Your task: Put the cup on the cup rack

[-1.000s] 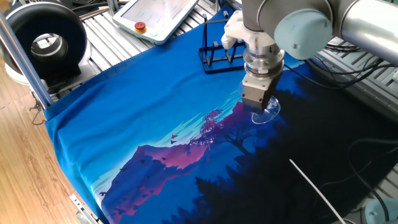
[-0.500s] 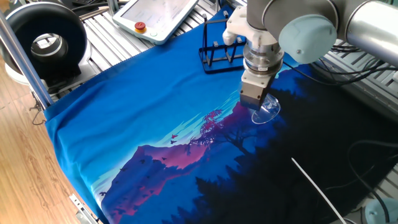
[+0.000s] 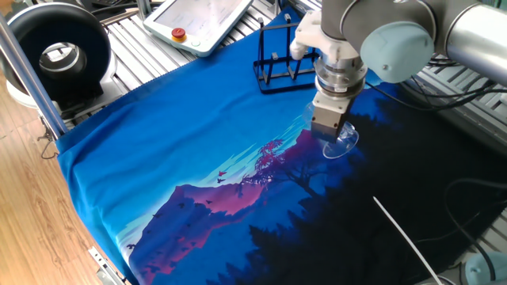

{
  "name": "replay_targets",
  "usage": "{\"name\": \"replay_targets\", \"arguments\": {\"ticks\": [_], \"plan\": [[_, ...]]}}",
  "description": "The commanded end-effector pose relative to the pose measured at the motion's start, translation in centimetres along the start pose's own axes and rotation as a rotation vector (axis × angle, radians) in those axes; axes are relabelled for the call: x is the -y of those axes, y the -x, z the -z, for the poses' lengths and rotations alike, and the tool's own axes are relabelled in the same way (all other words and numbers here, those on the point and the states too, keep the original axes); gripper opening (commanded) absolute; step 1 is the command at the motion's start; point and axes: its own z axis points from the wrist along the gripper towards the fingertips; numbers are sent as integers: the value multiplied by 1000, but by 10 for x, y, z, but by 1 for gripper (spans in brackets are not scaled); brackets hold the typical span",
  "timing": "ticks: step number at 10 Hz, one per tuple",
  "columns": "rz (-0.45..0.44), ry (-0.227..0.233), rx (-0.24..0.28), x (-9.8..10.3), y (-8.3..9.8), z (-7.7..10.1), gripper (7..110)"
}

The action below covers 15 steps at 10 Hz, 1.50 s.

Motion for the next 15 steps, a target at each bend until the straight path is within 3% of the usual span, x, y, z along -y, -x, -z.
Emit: {"name": "replay_targets", "arguments": {"ticks": [1, 8, 11, 15], "plan": [[-4, 38, 2, -7, -3, 0, 7], [27, -25, -7, 19, -15, 8, 7], [25, -19, 2, 20, -13, 2, 7], [20, -8, -26, 19, -23, 1, 7]]}}
